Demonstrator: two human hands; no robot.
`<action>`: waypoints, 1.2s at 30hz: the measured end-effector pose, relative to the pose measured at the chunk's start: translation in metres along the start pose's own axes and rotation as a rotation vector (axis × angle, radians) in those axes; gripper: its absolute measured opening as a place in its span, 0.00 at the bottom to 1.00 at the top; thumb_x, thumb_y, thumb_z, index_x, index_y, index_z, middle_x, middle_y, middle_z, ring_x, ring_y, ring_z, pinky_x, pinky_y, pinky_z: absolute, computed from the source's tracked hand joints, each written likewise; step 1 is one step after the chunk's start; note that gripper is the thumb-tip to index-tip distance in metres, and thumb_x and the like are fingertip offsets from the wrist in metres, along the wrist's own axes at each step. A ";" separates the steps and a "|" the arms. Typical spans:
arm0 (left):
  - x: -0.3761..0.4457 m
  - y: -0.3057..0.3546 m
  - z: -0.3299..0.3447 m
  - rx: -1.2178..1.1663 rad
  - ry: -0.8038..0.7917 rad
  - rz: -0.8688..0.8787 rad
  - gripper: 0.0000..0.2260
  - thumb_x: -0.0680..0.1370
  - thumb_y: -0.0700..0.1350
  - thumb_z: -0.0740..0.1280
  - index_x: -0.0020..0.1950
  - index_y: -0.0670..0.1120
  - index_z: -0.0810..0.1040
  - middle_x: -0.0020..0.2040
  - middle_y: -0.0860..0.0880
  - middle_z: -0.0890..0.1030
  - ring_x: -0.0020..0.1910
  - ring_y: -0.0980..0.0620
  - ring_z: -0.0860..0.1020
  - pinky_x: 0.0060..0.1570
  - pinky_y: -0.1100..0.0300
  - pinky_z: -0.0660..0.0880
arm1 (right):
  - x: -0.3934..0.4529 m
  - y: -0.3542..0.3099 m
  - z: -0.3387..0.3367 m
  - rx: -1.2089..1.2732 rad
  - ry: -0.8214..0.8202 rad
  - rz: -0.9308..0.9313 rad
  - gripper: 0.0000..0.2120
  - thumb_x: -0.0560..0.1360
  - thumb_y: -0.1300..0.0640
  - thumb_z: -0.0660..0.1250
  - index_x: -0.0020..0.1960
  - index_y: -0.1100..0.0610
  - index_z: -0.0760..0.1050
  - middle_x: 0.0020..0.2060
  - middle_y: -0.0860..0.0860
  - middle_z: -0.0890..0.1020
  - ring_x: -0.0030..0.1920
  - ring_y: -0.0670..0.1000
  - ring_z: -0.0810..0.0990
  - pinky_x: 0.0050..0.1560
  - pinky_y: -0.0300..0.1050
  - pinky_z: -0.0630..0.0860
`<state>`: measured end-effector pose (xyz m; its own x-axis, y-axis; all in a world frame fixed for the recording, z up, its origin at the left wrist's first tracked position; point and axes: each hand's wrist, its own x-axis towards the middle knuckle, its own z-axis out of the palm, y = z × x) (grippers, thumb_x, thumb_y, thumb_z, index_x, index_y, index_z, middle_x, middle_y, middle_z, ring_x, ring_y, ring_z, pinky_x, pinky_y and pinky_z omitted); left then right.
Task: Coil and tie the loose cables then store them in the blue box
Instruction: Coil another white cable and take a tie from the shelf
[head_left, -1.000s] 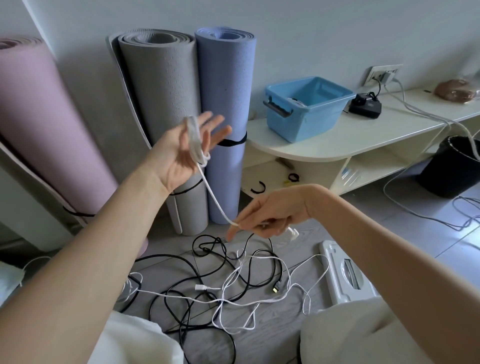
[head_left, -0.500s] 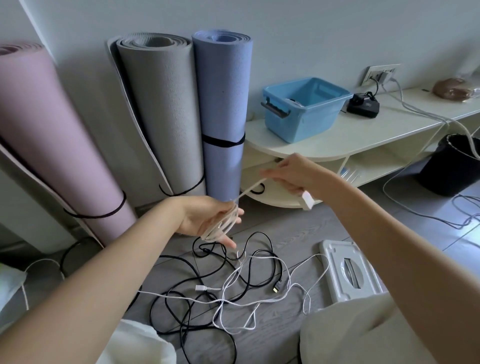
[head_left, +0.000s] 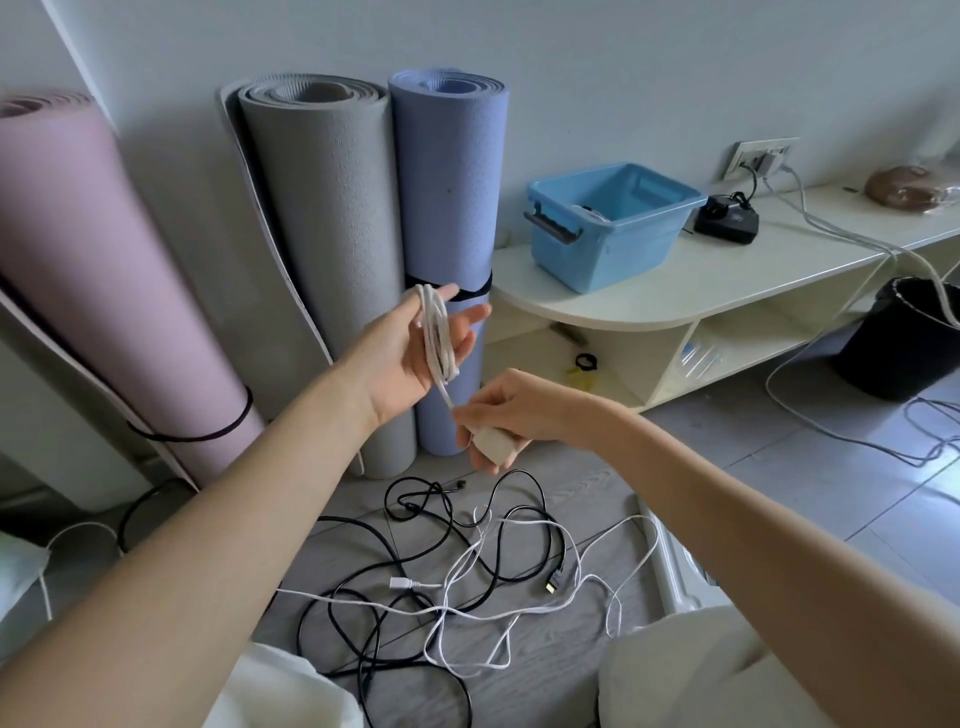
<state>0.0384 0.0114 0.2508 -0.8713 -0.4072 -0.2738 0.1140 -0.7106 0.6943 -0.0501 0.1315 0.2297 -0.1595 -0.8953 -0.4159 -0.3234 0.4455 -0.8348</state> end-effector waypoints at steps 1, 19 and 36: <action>-0.002 0.001 0.001 0.043 -0.034 -0.038 0.16 0.83 0.48 0.52 0.62 0.42 0.73 0.26 0.50 0.76 0.19 0.60 0.69 0.25 0.67 0.74 | 0.003 0.002 -0.001 -0.065 0.066 0.000 0.14 0.78 0.54 0.62 0.38 0.59 0.78 0.29 0.52 0.80 0.28 0.48 0.77 0.35 0.39 0.77; -0.010 0.018 -0.003 0.367 -0.126 -0.092 0.19 0.79 0.55 0.55 0.33 0.45 0.70 0.17 0.56 0.57 0.14 0.61 0.55 0.14 0.68 0.51 | -0.002 -0.006 -0.016 0.274 0.261 -0.180 0.13 0.77 0.73 0.53 0.47 0.66 0.76 0.35 0.58 0.77 0.35 0.51 0.78 0.46 0.40 0.78; 0.001 0.008 0.016 0.393 0.279 0.370 0.20 0.77 0.52 0.59 0.27 0.46 0.63 0.17 0.54 0.55 0.16 0.56 0.52 0.21 0.65 0.48 | 0.006 -0.024 0.009 0.965 -0.210 0.001 0.16 0.78 0.56 0.53 0.52 0.67 0.71 0.50 0.68 0.79 0.53 0.64 0.79 0.59 0.52 0.75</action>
<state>0.0310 0.0143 0.2670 -0.6435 -0.7596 -0.0949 0.1541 -0.2500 0.9559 -0.0345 0.1154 0.2437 0.0395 -0.9182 -0.3941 0.5912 0.3394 -0.7316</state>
